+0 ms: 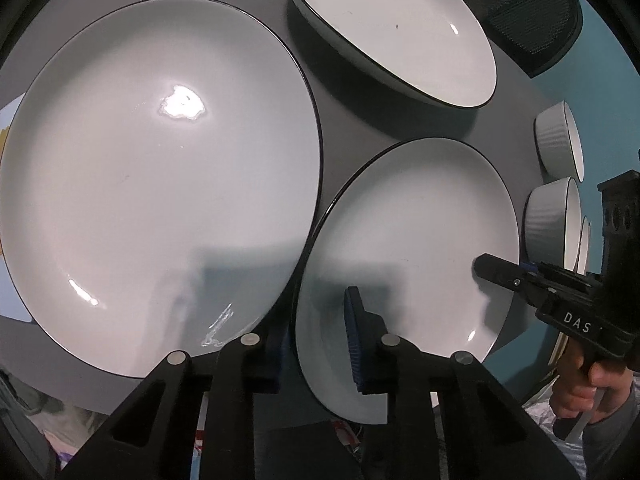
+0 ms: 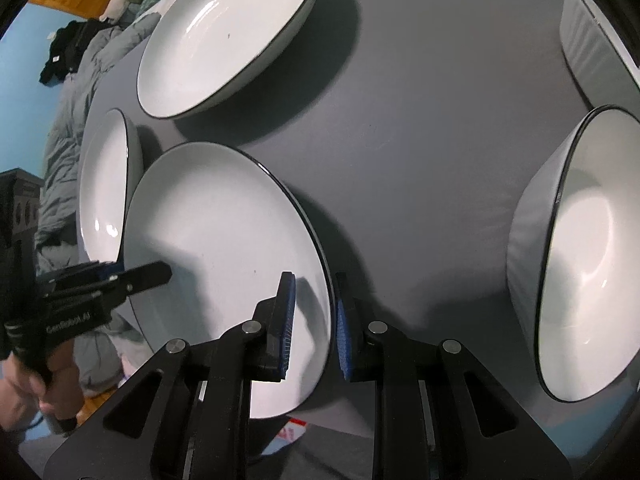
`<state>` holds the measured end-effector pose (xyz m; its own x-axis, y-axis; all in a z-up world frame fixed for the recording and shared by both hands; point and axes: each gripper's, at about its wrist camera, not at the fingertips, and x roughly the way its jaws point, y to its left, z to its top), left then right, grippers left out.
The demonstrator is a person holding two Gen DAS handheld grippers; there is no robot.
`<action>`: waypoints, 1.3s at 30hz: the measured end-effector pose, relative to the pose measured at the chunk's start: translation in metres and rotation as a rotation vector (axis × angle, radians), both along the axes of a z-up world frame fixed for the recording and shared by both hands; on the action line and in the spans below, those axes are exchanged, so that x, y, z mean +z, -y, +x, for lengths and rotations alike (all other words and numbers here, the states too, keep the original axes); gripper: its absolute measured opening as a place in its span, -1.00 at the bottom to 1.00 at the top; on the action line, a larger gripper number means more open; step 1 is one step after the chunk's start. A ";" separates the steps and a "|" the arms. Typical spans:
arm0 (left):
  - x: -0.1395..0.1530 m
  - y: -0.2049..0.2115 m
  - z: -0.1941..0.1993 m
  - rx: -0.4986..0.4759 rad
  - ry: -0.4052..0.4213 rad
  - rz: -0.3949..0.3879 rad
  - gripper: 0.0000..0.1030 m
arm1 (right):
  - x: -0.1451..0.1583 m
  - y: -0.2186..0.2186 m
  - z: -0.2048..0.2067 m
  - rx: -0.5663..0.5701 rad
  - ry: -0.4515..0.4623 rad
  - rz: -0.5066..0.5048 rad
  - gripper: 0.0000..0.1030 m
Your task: Organize plates and bowls
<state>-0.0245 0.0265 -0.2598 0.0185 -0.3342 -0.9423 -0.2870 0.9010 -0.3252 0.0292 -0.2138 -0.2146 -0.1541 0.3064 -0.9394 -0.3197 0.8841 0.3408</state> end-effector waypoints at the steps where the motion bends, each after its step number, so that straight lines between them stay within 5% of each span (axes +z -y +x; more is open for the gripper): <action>1: -0.001 0.000 -0.001 -0.003 0.003 -0.002 -0.55 | 0.002 0.000 -0.001 -0.001 0.003 0.001 -0.64; 19: 0.001 0.009 0.005 -0.014 0.019 0.010 -0.51 | -0.005 0.028 0.013 -0.057 -0.073 0.089 -0.73; 25: 0.003 0.017 0.006 -0.061 0.022 0.056 -0.51 | 0.002 0.019 0.009 -0.017 -0.027 0.027 -0.69; 39: 0.031 0.034 0.022 -0.076 0.040 0.020 -0.51 | 0.024 0.039 0.014 -0.055 -0.037 0.041 -0.70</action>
<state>-0.0029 -0.0074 -0.2292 0.0317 -0.3174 -0.9478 -0.2050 0.9260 -0.3170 0.0429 -0.2531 -0.1903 -0.1699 0.3532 -0.9200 -0.2577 0.8852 0.3874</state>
